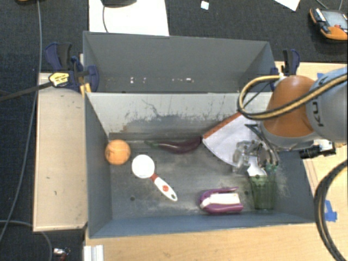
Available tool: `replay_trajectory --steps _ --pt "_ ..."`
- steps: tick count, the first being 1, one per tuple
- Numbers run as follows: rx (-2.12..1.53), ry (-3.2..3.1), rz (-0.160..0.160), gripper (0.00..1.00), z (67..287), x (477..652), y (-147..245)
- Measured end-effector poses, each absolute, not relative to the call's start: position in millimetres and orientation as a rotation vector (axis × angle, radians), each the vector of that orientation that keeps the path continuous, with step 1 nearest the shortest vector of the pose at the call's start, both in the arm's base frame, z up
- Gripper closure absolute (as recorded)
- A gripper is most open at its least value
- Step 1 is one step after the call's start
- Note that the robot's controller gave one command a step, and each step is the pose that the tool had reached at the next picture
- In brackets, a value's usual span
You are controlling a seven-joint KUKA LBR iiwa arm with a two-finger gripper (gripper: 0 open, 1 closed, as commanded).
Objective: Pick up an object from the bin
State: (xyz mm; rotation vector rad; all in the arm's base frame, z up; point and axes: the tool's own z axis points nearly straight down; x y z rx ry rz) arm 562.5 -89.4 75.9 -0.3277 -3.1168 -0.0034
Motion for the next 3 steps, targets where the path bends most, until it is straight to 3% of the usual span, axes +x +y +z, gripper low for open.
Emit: replay_trajectory --steps 1,2,3 --pt "-0.327 -3.117 -0.003 1.00 76 562.5 -89" --pt "-0.324 -3.104 -0.006 1.00 94 558.8 -89" --pt "-0.324 -3.109 -0.005 1.00 134 560.7 -89"
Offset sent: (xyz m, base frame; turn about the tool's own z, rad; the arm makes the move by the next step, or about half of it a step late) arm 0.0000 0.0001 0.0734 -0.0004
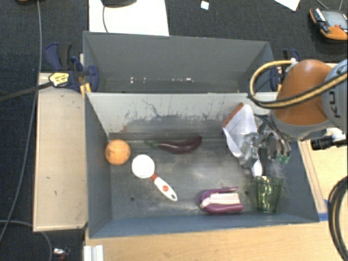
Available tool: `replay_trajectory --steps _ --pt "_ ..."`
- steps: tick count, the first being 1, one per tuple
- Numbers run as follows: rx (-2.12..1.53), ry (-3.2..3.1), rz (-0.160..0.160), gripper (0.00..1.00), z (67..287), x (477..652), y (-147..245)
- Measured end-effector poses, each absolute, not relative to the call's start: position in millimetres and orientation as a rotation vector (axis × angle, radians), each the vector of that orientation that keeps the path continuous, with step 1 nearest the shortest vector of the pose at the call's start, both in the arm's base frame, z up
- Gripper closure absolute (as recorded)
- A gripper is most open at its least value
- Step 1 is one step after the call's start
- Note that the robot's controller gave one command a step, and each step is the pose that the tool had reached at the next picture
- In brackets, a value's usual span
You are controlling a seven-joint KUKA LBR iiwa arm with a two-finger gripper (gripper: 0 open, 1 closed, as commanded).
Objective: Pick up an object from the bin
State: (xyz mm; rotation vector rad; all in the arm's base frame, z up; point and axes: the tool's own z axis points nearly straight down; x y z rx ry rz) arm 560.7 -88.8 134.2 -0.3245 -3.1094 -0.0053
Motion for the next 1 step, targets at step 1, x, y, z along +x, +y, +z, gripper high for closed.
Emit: replay_trajectory --steps 1 --pt "-0.325 -3.116 -0.005 1.00 166.3 562.1 -89.0"
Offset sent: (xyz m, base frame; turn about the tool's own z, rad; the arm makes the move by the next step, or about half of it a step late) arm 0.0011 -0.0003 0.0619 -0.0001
